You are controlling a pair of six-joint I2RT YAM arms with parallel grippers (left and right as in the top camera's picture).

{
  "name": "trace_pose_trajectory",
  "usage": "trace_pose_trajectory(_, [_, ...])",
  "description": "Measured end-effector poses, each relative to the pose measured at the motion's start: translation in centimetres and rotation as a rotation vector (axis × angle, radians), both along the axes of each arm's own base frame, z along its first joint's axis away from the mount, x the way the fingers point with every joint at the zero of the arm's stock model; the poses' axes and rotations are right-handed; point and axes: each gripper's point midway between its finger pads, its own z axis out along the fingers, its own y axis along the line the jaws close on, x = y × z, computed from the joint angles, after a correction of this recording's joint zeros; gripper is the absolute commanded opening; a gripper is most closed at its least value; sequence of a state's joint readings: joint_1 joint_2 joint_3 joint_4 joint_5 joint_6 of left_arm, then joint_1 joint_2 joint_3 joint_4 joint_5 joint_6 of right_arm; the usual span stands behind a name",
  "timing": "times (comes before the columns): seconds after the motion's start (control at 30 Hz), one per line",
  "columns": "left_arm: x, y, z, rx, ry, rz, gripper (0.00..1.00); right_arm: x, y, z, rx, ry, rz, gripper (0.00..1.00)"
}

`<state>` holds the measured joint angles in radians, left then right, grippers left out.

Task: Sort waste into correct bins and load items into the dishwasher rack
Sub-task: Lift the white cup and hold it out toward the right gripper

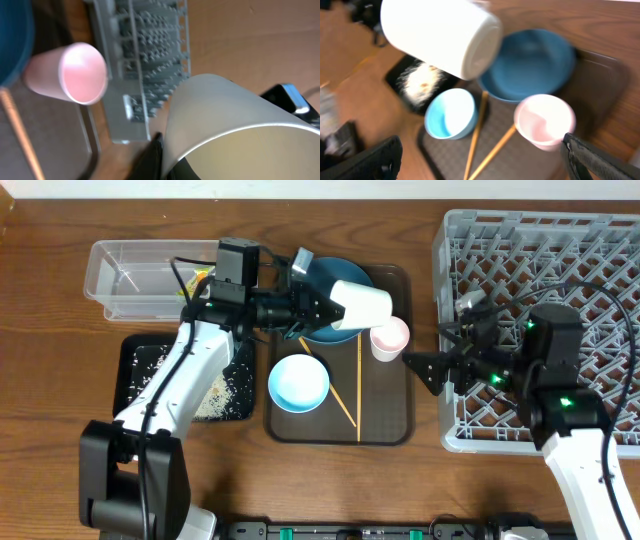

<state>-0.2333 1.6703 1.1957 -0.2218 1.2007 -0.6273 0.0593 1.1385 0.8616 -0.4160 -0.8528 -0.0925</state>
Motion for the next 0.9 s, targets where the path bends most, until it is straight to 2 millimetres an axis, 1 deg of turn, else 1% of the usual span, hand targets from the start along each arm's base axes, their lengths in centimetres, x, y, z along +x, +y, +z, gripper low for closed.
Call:
trace_pose_trajectory(0.2, [-1.4,-1.4,0.9,-0.05,0.009,-0.074,0.06,0.2,2.0,0.5,0.064,-0.086,0.162,0.99])
trace_pose_trajectory(0.37, [-2.7,-2.4,1.5,-0.083,0.023,-0.132,0.06,0.5,3.3,1.0,0.083,-0.159,0.231,0.99])
trace_pose_trajectory(0.53, [-3.7,-3.2,1.8,-0.101,0.03,-0.177,0.06,1.1,3.7,2.5,0.095,-0.273,0.263,0.98])
trace_pose_trajectory(0.63, [-4.0,-3.5,1.9,-0.106,0.032,-0.191,0.06,0.7,4.0,3.6,0.119,-0.327,0.305,0.96])
trace_pose_trajectory(0.8, [-4.2,-3.5,2.0,-0.111,0.033,-0.199,0.06,-0.2,4.5,4.1,0.153,-0.337,0.361,0.91])
trace_pose_trajectory(0.9, [-4.3,-3.5,2.1,-0.118,0.034,-0.205,0.06,-0.4,4.6,4.2,0.162,-0.337,0.375,0.91])
